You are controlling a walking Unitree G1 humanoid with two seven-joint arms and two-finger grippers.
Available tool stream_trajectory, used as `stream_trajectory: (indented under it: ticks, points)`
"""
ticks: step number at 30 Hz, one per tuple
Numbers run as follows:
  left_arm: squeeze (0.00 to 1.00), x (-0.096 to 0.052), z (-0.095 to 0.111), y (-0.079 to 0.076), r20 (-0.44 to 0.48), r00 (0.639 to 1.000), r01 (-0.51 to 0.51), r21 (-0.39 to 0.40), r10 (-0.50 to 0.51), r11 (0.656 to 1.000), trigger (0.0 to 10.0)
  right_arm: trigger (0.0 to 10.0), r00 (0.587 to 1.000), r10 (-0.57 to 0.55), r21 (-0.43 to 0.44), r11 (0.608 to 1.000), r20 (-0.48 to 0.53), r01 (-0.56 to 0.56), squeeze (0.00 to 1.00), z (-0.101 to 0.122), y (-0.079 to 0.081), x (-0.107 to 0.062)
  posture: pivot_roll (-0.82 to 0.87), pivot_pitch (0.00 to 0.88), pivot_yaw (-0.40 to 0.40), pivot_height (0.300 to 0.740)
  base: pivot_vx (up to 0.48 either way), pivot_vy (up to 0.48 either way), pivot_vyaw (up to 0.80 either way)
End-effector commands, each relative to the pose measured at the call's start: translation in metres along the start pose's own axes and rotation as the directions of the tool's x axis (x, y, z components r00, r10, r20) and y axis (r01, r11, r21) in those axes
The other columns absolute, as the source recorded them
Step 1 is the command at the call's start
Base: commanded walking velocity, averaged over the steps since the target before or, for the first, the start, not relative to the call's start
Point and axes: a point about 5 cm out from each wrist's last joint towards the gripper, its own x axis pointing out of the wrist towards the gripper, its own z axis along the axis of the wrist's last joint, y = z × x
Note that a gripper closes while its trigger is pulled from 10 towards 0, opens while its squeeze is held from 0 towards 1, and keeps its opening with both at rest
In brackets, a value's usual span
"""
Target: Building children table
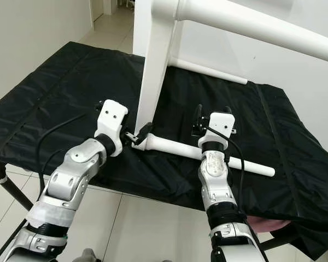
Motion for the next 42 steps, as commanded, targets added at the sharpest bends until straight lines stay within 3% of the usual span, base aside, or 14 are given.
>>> stream_trajectory:
  ticks: [1,10,14,19,28,42]
  points:
    - [0.00,0.004,-0.001,-0.003,-0.011,1.000,-0.020,0.003,0.020,1.000,10.0,10.0,0.999,-0.028,-0.016,0.999,-0.015,0.028,0.00,-0.002,-0.007,0.001,0.06,0.000,-0.110,0.740,0.000,0.000,0.00]
    - [0.00,0.015,0.001,-0.009,-0.026,0.999,-0.040,-0.018,0.040,0.999,10.0,10.0,0.999,-0.044,-0.027,0.999,-0.013,0.044,0.00,-0.001,-0.011,0.002,0.05,0.006,-0.112,0.740,0.000,0.000,0.00]
    - [0.00,0.027,0.004,-0.006,-0.054,0.989,-0.141,-0.028,0.139,0.990,10.0,10.0,0.998,-0.056,-0.033,0.998,-0.015,0.056,0.00,-0.001,-0.013,0.002,0.04,0.023,-0.116,0.740,0.000,0.000,0.00]
    - [0.00,0.033,0.008,-0.005,-0.052,0.981,-0.188,-0.019,0.187,0.982,10.0,10.0,0.998,-0.063,-0.037,0.997,-0.018,0.063,0.00,-0.002,-0.015,0.002,0.04,0.026,-0.119,0.740,0.000,0.000,0.00]
    - [0.00,0.050,0.034,-0.011,0.029,0.951,-0.309,-0.009,0.309,0.951,10.0,10.0,0.997,-0.079,-0.052,0.996,-0.015,0.078,0.00,0.001,-0.017,0.007,0.03,0.040,-0.121,0.740,0.000,0.000,0.00]
    - [0.00,0.055,0.048,-0.020,0.105,0.919,-0.383,0.001,0.381,0.924,10.0,10.0,0.996,-0.090,-0.065,0.994,-0.016,0.089,0.00,0.002,-0.020,0.008,0.01,0.043,-0.131,0.740,0.000,0.000,0.00]
